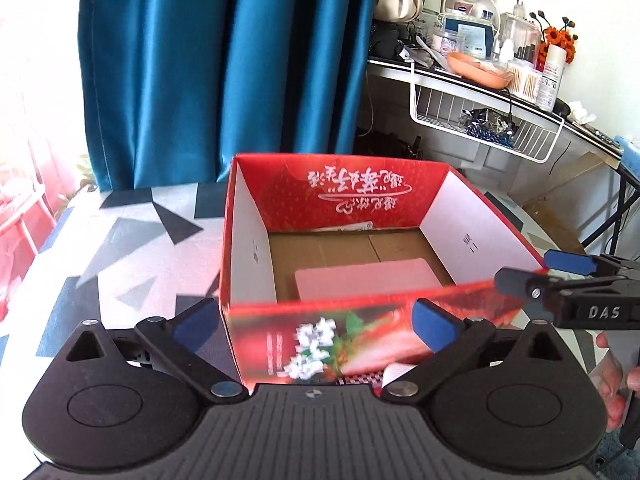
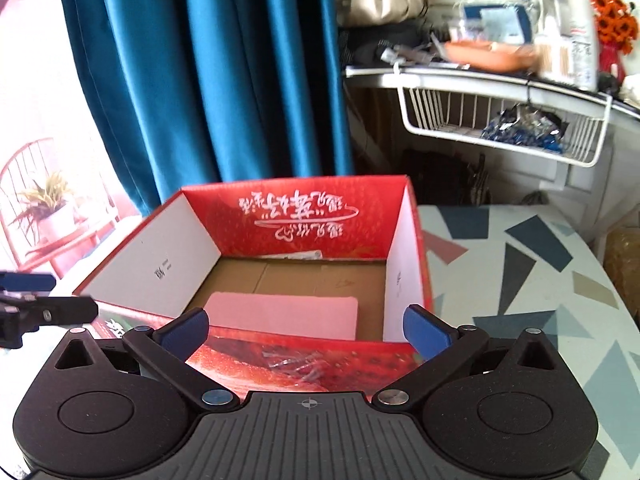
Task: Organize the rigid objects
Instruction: 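Open both grippers and withdraw them from the box, then move both grippers to the white flat case and grasp it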
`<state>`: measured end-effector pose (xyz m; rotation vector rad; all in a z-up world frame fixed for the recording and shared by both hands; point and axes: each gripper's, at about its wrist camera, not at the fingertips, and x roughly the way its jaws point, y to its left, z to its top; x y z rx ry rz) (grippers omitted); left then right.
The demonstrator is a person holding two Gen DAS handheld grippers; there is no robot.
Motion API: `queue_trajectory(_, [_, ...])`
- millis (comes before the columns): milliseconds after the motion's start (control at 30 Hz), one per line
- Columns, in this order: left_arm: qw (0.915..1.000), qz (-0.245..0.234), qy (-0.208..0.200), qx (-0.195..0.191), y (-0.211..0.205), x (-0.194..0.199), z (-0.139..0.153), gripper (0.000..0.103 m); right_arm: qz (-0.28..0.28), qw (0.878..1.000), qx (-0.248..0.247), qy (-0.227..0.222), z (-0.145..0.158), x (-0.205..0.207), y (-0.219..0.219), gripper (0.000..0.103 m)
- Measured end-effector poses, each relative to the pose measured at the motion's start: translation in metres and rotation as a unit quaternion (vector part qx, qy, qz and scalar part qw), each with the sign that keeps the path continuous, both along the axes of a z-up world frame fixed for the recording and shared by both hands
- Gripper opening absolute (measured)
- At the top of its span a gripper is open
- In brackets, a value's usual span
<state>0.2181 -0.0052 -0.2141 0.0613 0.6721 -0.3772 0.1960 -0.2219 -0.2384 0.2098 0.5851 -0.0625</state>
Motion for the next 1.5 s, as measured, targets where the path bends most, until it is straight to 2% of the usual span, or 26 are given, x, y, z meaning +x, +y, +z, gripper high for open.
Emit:
queue_trajectory(100, [0.9999, 0.002, 0.003, -0.01, 0.002, -0.01, -0.008, 0.103, -0.006, 1.0, 0.005, -0.009, -0.003, -0.016, 0.0, 0.103])
queue_trajectory(467, [0.999, 0.015, 0.018, -0.037, 0.008, -0.036, -0.038, 0.103, -0.016, 0.998, 0.053, 0.037, -0.049, -0.063, 0.005, 0.103])
queue_trajectory(600, [0.9996, 0.011, 0.018, -0.017, 0.001, -0.045, -0.049, 0.103, -0.024, 0.998, 0.04, 0.037, -0.059, -0.085, 0.011, 0.103])
queue_trajectory(700, [0.9995, 0.006, 0.022, -0.02, 0.001, -0.05, -0.055, 0.103, -0.029, 0.998, 0.045, 0.041, -0.067, -0.099, 0.008, 0.103])
queue_trajectory(867, [0.9996, -0.003, 0.022, -0.017, -0.005, -0.058, -0.061, 0.103, -0.023, 0.997, 0.05, 0.059, -0.075, -0.1, 0.006, 0.1])
queue_trajectory(933, [0.9996, -0.007, 0.021, -0.016, -0.006, -0.059, -0.062, 0.103, -0.013, 0.996, 0.055, 0.067, -0.078, -0.098, 0.008, 0.097])
queue_trajectory(1167, [0.999, -0.002, 0.032, -0.031, -0.002, -0.057, -0.068, 0.101, 0.01, 0.993, 0.072, 0.088, -0.085, -0.095, 0.011, 0.093])
queue_trajectory(1300, [0.9982, 0.0, 0.045, -0.041, 0.001, -0.055, -0.072, 0.093, 0.015, 0.99, 0.086, 0.112, -0.093, -0.091, 0.009, 0.09])
queue_trajectory(1500, [0.9978, -0.012, 0.05, -0.043, -0.001, -0.056, -0.074, 0.088, 0.025, 0.988, 0.1, 0.113, -0.095, -0.091, 0.009, 0.086])
